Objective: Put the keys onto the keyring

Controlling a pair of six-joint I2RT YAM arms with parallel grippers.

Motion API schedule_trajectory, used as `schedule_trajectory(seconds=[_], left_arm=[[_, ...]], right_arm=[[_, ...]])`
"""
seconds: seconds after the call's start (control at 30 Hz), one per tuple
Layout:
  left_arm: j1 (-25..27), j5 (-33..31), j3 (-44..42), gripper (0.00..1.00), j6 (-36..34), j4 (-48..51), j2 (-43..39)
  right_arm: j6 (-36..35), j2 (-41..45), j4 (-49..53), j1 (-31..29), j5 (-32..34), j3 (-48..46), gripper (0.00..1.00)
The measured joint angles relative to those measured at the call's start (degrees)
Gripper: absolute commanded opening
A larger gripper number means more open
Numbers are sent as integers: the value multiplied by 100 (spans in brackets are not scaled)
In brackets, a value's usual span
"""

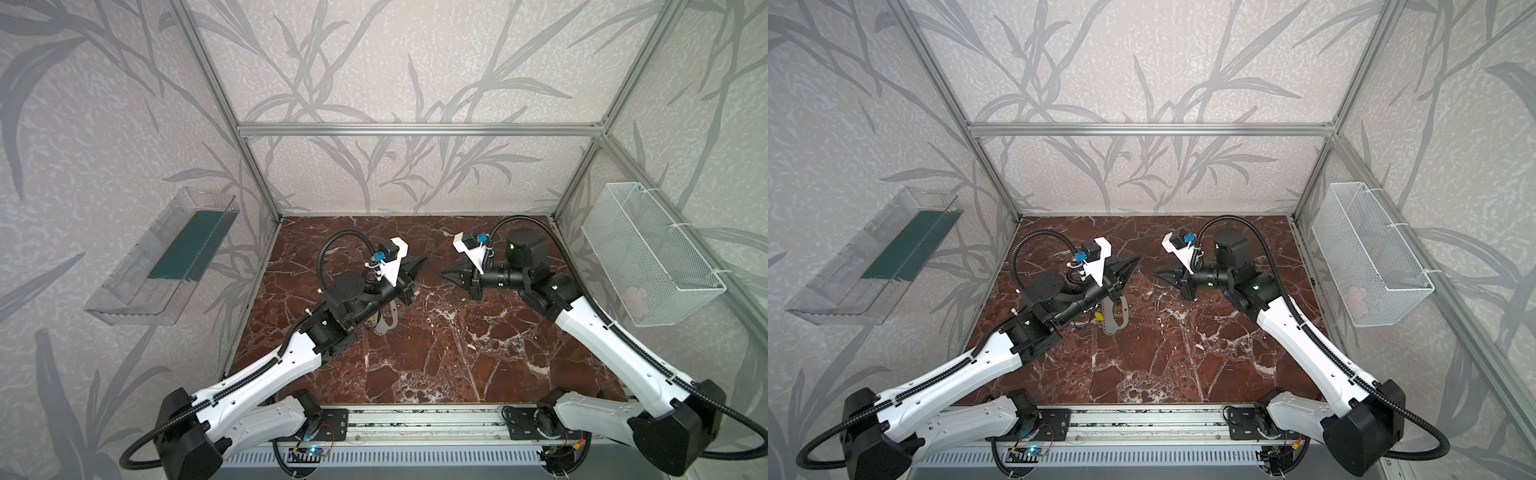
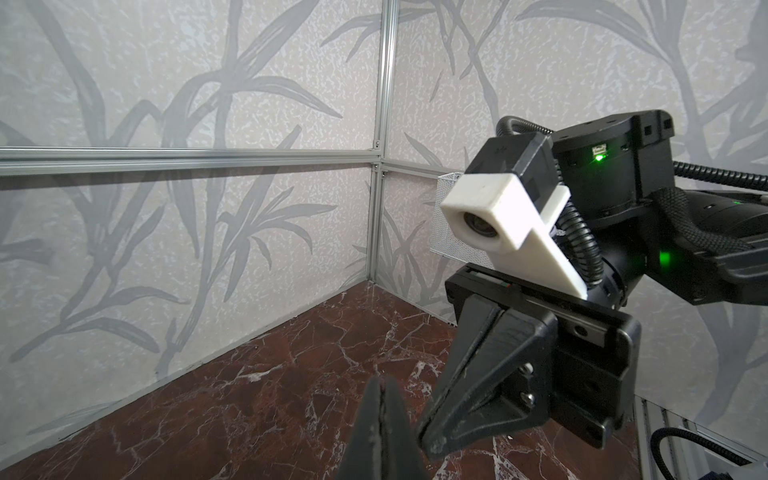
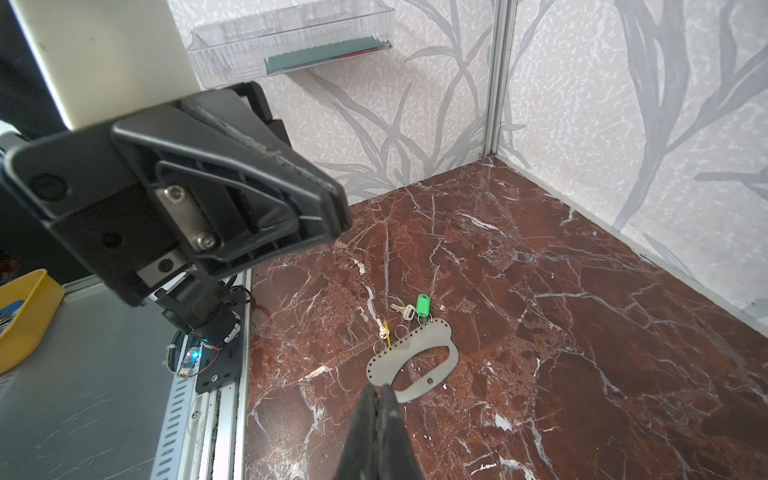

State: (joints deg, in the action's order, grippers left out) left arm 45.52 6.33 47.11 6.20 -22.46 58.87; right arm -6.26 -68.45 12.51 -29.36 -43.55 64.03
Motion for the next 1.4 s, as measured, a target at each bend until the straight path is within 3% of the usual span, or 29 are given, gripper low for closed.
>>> schedule_trajectory(seconds=[0.37,0.53,0.73,1.0,1.4], left_arm=[[-70,-1707,-13,4,535,1784,-302],[-769,-2243,-11,13,1331,2820,-197],[-1517,-2374,-4,21,1952,3574,391],[-1843,-2293,350,26,2100,4199,2044],[-2284,-1989,1401,29,1987,4693,3768]], right_arm=[[304,-9,-192,-2,103,-234,10],[566,-11,-354,-17,125,-573,11],[673,-2,-437,-42,214,-605,12],[710,160,-490,-44,315,-756,18],[573,474,-302,-44,570,-826,25]])
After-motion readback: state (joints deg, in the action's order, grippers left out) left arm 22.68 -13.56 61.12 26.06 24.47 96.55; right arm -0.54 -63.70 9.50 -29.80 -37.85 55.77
